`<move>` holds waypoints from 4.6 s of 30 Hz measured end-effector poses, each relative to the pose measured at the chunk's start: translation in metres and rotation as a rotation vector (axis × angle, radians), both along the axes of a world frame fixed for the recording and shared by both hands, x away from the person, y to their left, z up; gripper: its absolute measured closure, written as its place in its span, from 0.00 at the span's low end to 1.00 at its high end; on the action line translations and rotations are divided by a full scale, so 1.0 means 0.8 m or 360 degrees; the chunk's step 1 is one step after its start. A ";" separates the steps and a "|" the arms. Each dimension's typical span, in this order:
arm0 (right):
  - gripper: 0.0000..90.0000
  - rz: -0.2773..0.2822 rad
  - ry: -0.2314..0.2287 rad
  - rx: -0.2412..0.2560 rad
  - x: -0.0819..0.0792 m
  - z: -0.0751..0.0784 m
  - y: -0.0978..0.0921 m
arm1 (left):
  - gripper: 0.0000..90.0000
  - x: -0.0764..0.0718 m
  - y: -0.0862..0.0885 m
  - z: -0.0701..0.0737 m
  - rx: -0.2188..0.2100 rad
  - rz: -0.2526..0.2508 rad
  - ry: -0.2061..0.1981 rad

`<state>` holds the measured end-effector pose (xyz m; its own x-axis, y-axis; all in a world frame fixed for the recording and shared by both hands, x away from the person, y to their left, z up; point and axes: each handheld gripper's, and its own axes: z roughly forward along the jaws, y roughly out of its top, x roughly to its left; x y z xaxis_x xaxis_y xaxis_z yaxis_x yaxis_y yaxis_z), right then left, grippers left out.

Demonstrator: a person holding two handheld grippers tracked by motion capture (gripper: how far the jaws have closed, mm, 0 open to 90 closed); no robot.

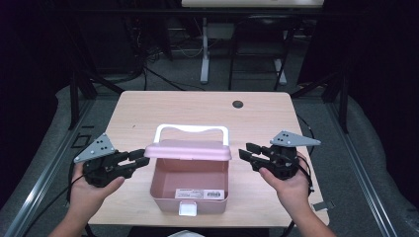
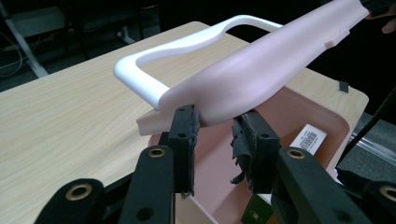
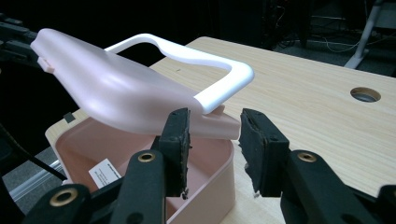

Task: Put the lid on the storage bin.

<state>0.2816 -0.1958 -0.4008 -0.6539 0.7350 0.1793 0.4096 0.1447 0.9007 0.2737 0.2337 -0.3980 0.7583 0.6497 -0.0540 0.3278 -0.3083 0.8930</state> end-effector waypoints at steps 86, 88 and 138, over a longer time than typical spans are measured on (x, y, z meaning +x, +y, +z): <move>0.64 -0.0404 0.0107 -0.0089 0.040 -0.122 -0.031 | 0.80 -0.039 0.013 -0.058 0.0036 -0.0028 0.0051; 0.64 -0.0404 0.0103 -0.0087 0.040 -0.123 -0.031 | 0.80 -0.039 0.014 -0.059 0.0036 -0.0026 0.0054; 0.64 -0.0412 0.0102 -0.0090 0.038 -0.130 -0.028 | 0.76 0.046 0.032 -0.087 -0.0010 0.0229 0.0148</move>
<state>0.3119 -0.2184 -0.5044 -0.4314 0.8863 0.1685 0.4955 0.0767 0.8652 0.3101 0.2594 -0.4679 0.6487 0.7508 -0.1244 0.4498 -0.2464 0.8585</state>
